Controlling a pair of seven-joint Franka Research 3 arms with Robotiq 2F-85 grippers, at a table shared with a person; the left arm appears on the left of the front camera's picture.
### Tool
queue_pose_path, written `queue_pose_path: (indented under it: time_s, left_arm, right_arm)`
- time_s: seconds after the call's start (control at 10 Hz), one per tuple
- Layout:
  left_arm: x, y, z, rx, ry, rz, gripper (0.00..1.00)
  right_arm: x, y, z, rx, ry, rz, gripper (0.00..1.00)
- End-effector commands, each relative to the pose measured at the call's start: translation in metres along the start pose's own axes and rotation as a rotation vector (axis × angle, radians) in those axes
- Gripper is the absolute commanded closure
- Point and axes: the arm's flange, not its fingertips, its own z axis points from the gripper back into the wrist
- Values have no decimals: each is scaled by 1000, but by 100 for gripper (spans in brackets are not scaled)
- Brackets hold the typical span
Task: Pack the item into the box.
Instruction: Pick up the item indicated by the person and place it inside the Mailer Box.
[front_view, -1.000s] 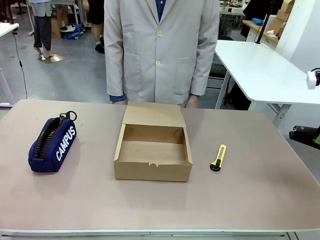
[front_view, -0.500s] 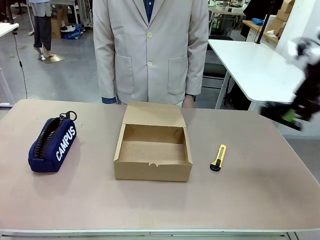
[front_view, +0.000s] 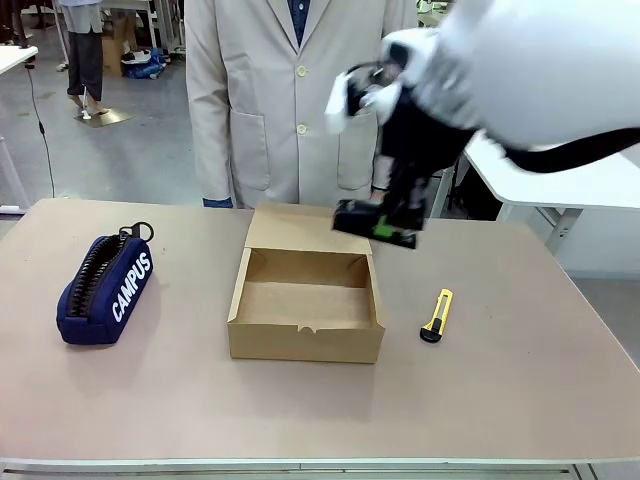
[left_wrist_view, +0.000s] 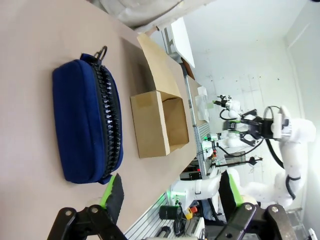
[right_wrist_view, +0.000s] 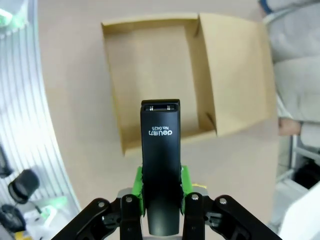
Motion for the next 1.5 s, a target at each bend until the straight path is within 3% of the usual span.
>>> queue_pose_path:
  time_s: [0.0, 0.3, 0.5, 0.6, 1.2, 1.3, 1.4]
  left_arm:
    - [0, -1, 0, -21, -13, -21, 0]
    - [0, -1, 0, -21, -13, -21, 0]
    - [0, -1, 0, -21, -13, -21, 0]
    - [0, -1, 0, -21, -13, -21, 0]
    - [0, -1, 0, -21, -13, -21, 0]
    - [0, -1, 0, -21, -13, -21, 0]
    - [0, -1, 0, -21, -13, -21, 0]
  right_arm:
    - [23, -27, -40, -32, -3, 7, 68]
    - [49, -53, -120, 10, -6, 69, 68]
    - [57, -48, -150, 181, 46, 89, 68]
    - [58, -44, -157, 171, 98, 80, 68]
    - [55, -43, -167, 154, 96, 116, 68]
    - [55, -43, -166, 147, 93, 118, 10]
    - [56, -44, -167, 148, 87, 115, 9]
